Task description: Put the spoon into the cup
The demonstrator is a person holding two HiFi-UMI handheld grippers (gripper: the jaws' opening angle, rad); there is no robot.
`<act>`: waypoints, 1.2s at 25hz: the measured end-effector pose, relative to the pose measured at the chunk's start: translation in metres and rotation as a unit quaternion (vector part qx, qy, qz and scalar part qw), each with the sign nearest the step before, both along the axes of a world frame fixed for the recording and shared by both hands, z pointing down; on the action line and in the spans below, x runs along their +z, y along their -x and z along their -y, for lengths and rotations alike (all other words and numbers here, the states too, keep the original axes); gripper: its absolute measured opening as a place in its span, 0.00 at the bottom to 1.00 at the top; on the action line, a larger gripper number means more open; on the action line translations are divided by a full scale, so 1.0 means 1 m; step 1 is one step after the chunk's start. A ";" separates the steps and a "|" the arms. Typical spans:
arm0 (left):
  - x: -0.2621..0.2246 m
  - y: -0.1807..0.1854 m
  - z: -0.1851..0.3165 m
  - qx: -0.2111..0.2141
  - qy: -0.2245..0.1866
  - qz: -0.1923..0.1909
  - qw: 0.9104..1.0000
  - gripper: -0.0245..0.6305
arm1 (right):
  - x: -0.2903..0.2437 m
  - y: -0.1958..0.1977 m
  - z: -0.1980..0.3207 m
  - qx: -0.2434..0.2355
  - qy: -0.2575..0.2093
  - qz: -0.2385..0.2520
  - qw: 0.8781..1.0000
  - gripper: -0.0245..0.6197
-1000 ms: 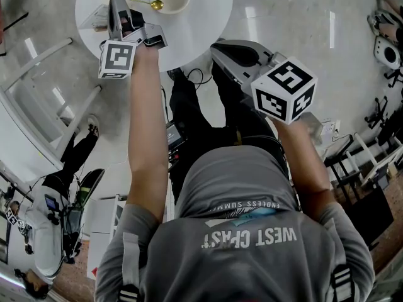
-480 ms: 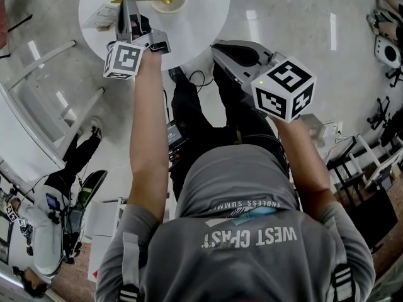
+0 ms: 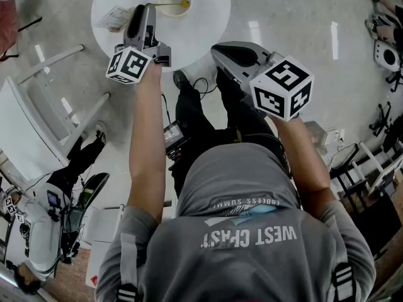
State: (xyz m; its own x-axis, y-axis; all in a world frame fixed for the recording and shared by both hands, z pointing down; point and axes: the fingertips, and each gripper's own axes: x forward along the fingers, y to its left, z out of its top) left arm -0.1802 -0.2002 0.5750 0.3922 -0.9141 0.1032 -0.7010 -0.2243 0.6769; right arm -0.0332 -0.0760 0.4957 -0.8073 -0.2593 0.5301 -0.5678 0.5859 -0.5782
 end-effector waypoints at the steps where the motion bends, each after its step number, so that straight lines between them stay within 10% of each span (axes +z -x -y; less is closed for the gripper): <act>1: -0.004 -0.003 -0.002 0.011 -0.002 0.010 1.000 0.27 | -0.004 -0.002 0.000 0.000 -0.003 0.001 1.000 0.04; 15: -0.074 -0.011 -0.044 0.113 -0.062 0.121 0.984 0.28 | -0.056 0.002 0.006 -0.015 -0.077 0.015 0.997 0.04; 23: -0.141 -0.015 -0.092 0.174 -0.117 0.211 0.955 0.05 | -0.106 -0.007 0.010 -0.005 -0.157 0.032 0.987 0.04; 30: -0.210 -0.015 -0.135 0.208 -0.181 0.274 0.921 0.04 | -0.167 -0.007 -0.011 -0.028 -0.285 0.034 0.958 0.04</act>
